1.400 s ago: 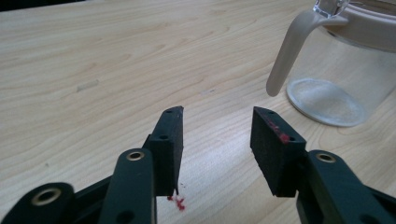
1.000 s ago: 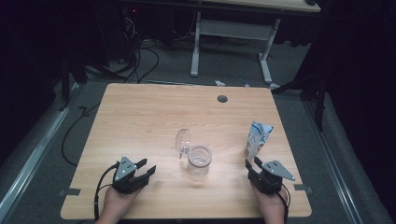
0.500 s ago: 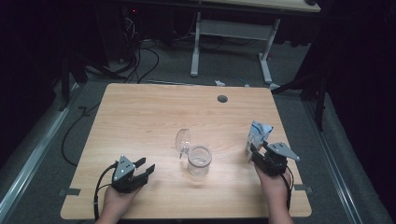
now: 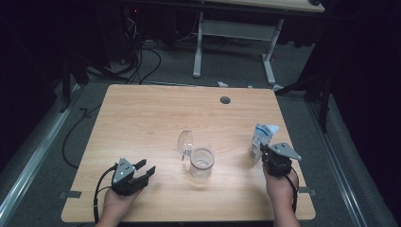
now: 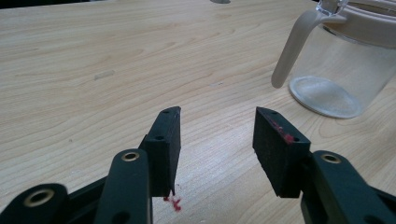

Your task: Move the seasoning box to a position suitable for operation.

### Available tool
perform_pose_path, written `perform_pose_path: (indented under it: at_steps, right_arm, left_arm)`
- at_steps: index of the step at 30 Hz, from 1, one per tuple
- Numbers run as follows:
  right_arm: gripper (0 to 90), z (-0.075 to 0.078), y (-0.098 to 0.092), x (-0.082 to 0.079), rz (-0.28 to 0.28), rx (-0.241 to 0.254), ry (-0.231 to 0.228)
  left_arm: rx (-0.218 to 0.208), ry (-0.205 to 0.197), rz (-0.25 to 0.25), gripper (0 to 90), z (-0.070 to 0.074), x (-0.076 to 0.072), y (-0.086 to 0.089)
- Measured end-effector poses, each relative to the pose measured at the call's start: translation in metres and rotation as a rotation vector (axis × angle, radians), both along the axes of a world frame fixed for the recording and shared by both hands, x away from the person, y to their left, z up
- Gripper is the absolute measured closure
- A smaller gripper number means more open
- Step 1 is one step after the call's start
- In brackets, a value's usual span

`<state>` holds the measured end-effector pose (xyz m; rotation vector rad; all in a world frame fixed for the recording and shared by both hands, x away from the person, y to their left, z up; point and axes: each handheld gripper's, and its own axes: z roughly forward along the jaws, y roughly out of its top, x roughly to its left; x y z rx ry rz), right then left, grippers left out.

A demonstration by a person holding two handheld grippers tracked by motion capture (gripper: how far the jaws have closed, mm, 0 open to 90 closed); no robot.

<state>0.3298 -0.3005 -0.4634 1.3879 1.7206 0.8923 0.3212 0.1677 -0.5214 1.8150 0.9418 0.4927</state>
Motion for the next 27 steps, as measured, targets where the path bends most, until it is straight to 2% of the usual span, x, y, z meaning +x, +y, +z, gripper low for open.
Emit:
perform_pose_path:
  at_steps: [7, 10, 12, 14, 20, 24, 27]
  right_arm:
    - [87.7, -0.001, -0.012, -0.003, -0.004, 0.022, -0.007]
    - [87.6, -0.001, -0.012, -0.003, -0.011, 0.007, -0.011]
    - [86.3, -0.001, -0.013, -0.003, -0.015, 0.015, -0.011]
    - [80.7, -0.001, -0.014, -0.001, -0.021, 0.029, -0.013]
    - [56.7, -0.003, -0.014, 0.007, -0.053, 0.064, -0.017]
    - [43.2, -0.004, -0.014, 0.014, -0.071, 0.088, 0.007]
    - [40.4, -0.006, -0.014, 0.018, -0.076, 0.102, 0.016]
  left_arm:
    - [-0.002, 0.002, 0.001, 51.9, -0.001, 0.0, -0.001]
    - [0.001, 0.001, -0.001, 51.9, -0.001, 0.0, -0.001]
    - [-0.001, 0.001, -0.002, 51.9, -0.001, 0.0, -0.001]
    - [0.0, 0.005, -0.004, 51.9, -0.002, 0.001, -0.001]
    - [-0.001, 0.003, -0.006, 51.8, -0.001, 0.0, 0.001]
    - [-0.004, 0.003, -0.005, 51.8, -0.001, 0.001, 0.001]
    - [-0.007, 0.006, -0.003, 51.8, -0.001, 0.002, 0.001]
